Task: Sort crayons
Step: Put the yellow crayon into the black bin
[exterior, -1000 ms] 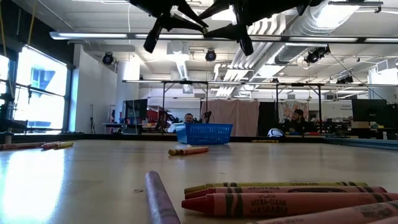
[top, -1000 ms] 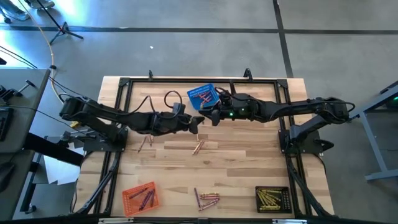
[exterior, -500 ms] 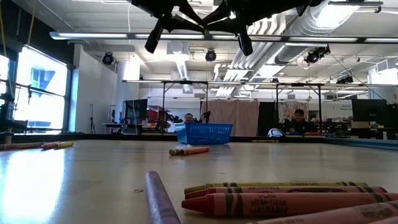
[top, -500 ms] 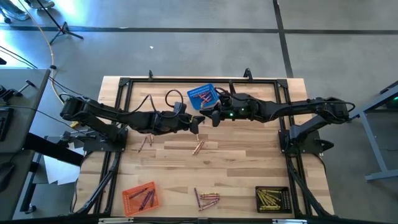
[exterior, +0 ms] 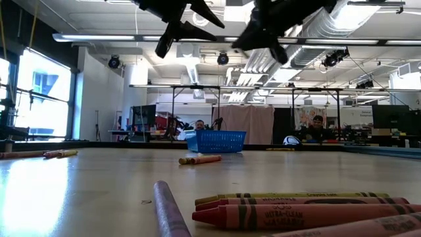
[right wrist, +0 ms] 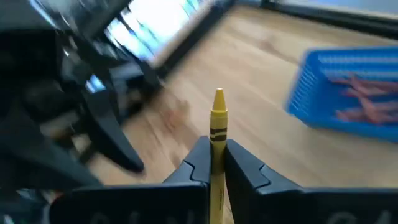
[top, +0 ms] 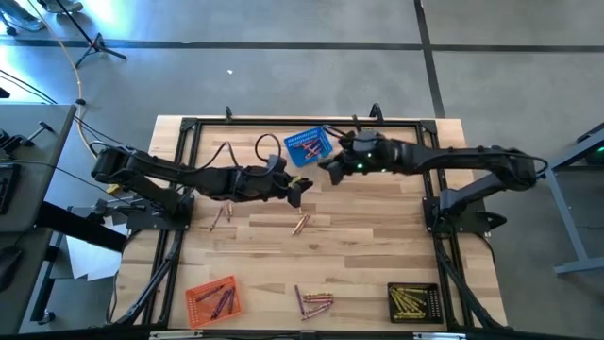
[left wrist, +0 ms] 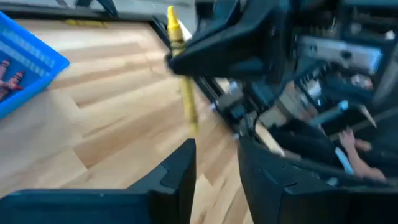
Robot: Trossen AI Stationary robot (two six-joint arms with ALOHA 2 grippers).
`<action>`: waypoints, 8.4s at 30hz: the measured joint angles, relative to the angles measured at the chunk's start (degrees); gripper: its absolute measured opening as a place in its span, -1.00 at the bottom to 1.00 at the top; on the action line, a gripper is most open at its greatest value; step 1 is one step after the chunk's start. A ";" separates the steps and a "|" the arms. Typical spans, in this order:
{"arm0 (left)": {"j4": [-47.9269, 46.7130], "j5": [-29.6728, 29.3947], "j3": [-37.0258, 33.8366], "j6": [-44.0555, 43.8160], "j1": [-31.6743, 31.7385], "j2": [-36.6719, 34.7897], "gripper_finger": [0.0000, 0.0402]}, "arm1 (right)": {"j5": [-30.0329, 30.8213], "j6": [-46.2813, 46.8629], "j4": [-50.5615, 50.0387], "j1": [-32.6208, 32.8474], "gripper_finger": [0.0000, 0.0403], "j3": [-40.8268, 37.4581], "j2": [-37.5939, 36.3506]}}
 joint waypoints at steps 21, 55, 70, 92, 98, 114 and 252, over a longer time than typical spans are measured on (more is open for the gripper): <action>-9.17 27.23 -0.04 7.63 10.56 -0.05 -0.53 | -24.82 38.16 -41.63 39.73 -0.95 -3.16 -10.36; -34.50 41.17 -0.06 14.97 16.53 -0.31 -0.53 | -23.28 25.85 -19.62 43.52 -0.19 -14.29 -5.67; -72.97 29.53 -0.04 22.84 6.44 -14.55 -0.53 | 0.85 22.84 -16.36 17.98 -0.18 -13.48 1.11; -73.94 12.45 -0.04 1.63 -1.15 -37.33 -0.53 | 2.63 8.53 -27.44 7.01 -0.18 31.31 45.17; -73.94 12.34 -0.04 2.05 -1.15 -37.35 -0.53 | 2.44 7.66 -33.22 7.16 -0.18 40.73 51.04; -73.94 9.87 -0.04 2.70 -1.15 -37.28 -0.53 | 4.03 9.39 -35.89 7.34 -0.68 42.07 53.72; -48.14 9.56 -0.04 28.40 27.75 -27.80 -0.53 | 1.83 -44.64 -54.97 -32.48 -0.33 31.08 29.36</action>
